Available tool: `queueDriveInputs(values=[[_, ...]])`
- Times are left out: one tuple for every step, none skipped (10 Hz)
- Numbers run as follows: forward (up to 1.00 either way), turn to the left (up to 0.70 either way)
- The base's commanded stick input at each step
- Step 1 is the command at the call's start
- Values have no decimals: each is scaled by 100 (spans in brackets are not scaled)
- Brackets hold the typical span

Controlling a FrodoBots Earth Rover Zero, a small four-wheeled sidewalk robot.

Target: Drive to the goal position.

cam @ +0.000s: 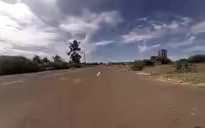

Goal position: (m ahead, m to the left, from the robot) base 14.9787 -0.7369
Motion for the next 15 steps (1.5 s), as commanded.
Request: queueDriveInputs(values=[[100, -23], [100, -22], [100, -14], [100, -5], [100, 0], [100, 0], [100, 0], [100, -3], [100, -16], [100, -29], [100, -39], [100, -32], [100, -26], [100, -19], [100, -13]])
